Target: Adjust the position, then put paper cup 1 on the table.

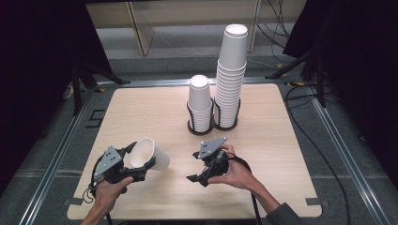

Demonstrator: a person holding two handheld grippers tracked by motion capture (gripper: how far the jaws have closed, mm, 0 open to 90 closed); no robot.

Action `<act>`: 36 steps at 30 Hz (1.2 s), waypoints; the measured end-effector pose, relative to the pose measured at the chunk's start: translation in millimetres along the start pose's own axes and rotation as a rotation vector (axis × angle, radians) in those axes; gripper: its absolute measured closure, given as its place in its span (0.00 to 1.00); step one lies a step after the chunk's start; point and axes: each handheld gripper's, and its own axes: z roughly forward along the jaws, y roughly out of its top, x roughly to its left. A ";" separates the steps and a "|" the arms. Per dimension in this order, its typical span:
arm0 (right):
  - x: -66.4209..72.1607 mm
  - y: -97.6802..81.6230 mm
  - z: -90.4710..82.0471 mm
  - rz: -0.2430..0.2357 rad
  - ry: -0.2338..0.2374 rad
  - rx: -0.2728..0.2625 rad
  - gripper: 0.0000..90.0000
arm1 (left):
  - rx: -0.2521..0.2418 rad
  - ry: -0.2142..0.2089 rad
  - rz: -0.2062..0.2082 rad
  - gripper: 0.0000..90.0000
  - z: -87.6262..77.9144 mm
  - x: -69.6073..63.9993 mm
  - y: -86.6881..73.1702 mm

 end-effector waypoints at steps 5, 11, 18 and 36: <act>-5.3 -11.3 -19.4 0.036 -0.062 -0.018 0.19 | 0.019 0.037 -0.004 0.12 6.3 11.9 -0.8; -11.8 -26.3 -34.5 0.084 -0.109 -0.031 0.18 | 0.046 0.068 -0.016 0.12 16.8 25.8 -2.3; -12.4 -36.8 -43.8 0.094 -0.143 -0.026 0.18 | 0.073 0.094 0.013 0.12 33.3 35.1 -0.1; -11.0 -47.6 -47.0 0.116 -0.153 -0.007 0.18 | 0.112 0.123 0.027 0.12 76.6 50.9 10.9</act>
